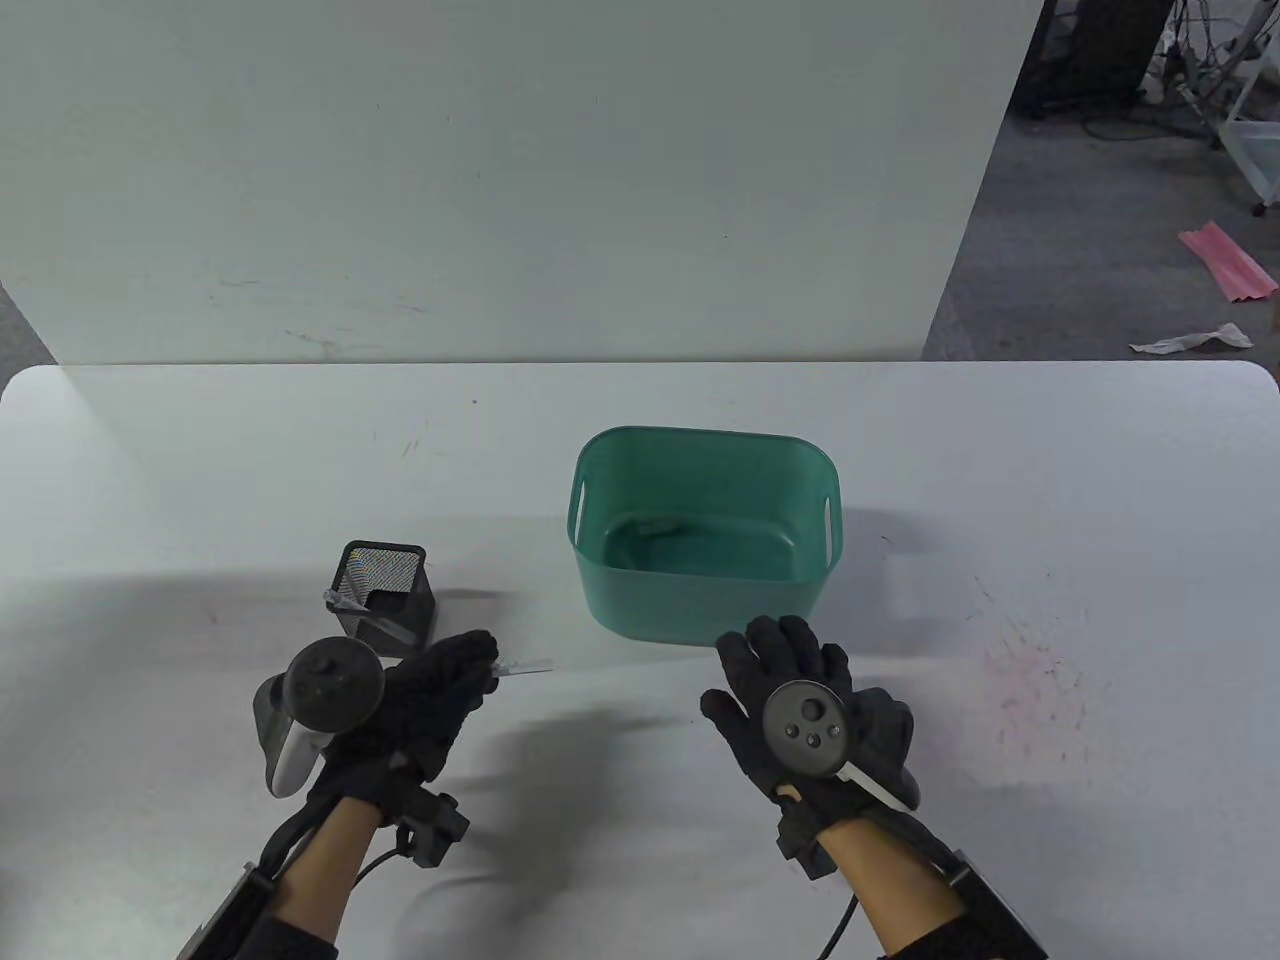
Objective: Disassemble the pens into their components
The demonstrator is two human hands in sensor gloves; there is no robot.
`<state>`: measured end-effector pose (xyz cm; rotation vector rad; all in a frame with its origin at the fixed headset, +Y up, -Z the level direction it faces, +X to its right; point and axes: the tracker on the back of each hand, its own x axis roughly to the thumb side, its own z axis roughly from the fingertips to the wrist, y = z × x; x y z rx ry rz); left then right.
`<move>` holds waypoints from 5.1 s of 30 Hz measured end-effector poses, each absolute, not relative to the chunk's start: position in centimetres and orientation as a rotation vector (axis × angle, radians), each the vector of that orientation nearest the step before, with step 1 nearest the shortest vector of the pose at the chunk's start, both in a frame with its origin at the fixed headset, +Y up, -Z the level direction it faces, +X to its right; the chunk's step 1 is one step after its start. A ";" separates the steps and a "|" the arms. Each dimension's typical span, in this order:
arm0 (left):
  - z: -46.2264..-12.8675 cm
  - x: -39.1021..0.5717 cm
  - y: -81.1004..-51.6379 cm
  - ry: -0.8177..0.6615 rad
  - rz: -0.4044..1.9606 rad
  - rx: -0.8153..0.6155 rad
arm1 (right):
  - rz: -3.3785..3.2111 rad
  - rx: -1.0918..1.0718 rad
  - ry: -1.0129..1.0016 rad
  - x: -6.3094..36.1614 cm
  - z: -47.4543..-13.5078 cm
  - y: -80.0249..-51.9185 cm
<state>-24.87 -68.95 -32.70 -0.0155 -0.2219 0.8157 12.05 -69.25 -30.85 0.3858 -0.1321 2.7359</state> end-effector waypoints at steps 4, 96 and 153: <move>-32.5 -23.6 -67.9 -0.253 0.813 -0.002 | 2.718 0.364 -0.113 12.8 -30.8 -69.6; -38.0 -31.4 -62.1 0.317 0.059 0.047 | 2.668 0.349 -0.061 12.4 -31.2 -69.7; -31.0 -19.1 -68.7 -0.376 0.876 -0.143 | 1.831 0.335 0.321 11.5 -31.6 -71.5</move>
